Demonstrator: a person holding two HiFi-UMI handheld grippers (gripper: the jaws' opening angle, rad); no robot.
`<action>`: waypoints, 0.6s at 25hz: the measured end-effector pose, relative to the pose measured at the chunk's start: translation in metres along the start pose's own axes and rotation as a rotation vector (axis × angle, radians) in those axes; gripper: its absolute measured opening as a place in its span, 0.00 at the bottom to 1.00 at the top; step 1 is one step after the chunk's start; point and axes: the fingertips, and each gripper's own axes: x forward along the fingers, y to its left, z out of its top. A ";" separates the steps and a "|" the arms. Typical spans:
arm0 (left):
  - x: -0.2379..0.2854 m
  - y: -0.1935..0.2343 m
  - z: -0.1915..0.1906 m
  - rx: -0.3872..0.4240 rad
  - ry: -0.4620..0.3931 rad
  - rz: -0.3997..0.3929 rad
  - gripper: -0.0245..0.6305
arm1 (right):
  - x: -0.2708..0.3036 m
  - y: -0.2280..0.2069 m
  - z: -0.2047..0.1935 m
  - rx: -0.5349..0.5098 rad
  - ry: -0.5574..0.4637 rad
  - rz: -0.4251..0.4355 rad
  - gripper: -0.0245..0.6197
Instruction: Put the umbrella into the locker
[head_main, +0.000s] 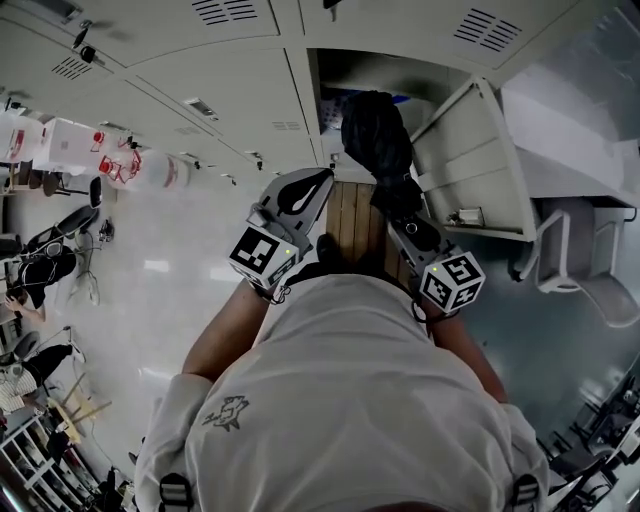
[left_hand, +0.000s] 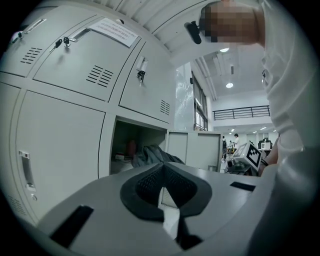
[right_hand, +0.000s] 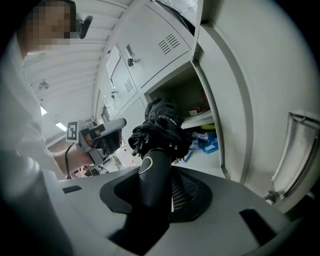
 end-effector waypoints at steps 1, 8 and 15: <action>-0.001 0.002 -0.001 0.006 0.002 -0.005 0.05 | 0.004 0.000 -0.004 -0.003 0.001 -0.005 0.29; -0.005 0.013 -0.017 0.033 0.023 -0.058 0.05 | 0.034 -0.003 -0.025 -0.013 -0.005 -0.031 0.29; -0.001 0.027 -0.033 -0.009 0.044 -0.045 0.05 | 0.057 -0.024 -0.047 -0.008 0.042 -0.057 0.29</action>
